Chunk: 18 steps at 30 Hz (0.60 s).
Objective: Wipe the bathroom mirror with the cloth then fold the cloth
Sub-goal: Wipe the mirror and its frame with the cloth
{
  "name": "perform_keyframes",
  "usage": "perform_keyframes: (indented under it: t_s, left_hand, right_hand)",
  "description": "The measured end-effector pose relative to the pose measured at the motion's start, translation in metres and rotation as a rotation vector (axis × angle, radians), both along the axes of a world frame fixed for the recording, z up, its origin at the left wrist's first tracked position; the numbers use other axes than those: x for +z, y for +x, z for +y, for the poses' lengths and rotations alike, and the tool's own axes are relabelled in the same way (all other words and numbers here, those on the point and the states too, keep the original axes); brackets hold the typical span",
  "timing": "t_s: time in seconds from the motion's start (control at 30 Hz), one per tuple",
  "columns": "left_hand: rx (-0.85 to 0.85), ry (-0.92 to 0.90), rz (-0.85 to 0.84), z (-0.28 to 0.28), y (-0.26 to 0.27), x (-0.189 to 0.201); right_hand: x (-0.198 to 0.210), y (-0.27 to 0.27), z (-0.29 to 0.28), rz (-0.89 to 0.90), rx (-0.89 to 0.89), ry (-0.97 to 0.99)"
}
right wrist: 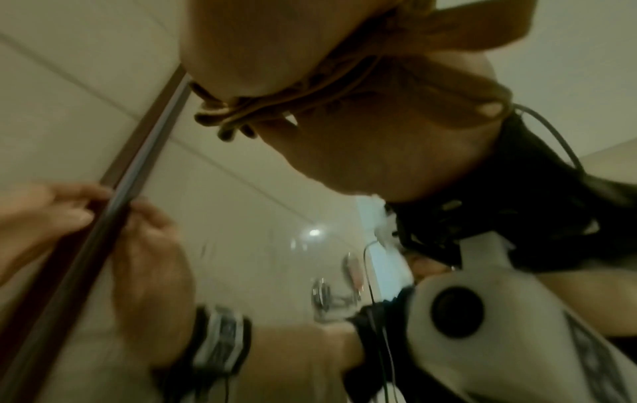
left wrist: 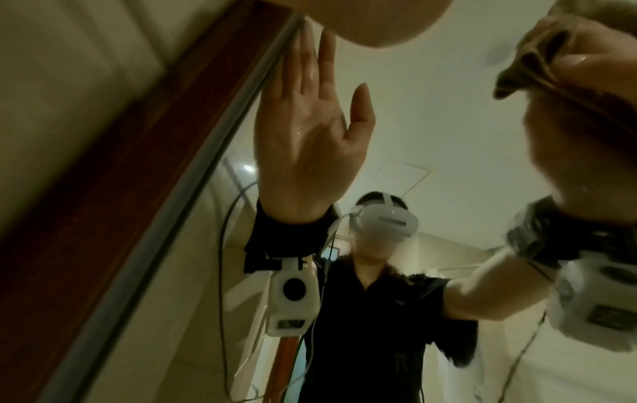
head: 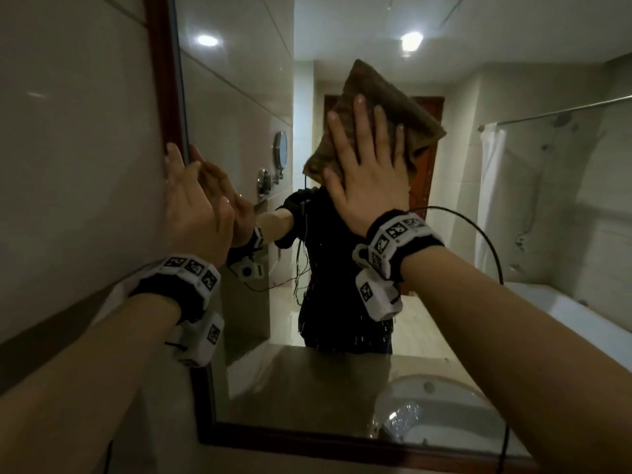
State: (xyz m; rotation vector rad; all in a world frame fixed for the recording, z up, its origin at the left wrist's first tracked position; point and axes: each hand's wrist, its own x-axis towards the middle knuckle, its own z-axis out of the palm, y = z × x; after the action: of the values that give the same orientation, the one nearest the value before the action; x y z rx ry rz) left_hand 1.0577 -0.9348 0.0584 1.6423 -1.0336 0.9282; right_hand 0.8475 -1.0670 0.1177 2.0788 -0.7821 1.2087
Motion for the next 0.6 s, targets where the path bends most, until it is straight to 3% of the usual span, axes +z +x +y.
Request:
perform_keyframes:
  t_s: [0.07,0.2,0.3,0.43,0.6]
  left_hand:
    - [0.003,0.03,-0.003,0.001,0.005,-0.023]
    - [-0.118,0.046,0.189,0.014,0.001,-0.052]
    - [-0.17,0.097,0.204,0.025,0.0,-0.072]
    - [-0.202,0.108,0.242,0.032,0.002,-0.077]
    - [-0.244,0.095,0.374,0.033,-0.001,-0.074]
  right_hand:
    - [-0.038,0.003,0.004,0.099,0.026,0.011]
    - [-0.134,0.006,0.013,0.255,0.082,0.09]
    - [-0.185,0.005,0.018,0.337,0.086,0.125]
    - [-0.176,0.007,0.021,0.353,0.134,0.173]
    - [-0.092,0.042,0.025,0.214,0.105,0.125]
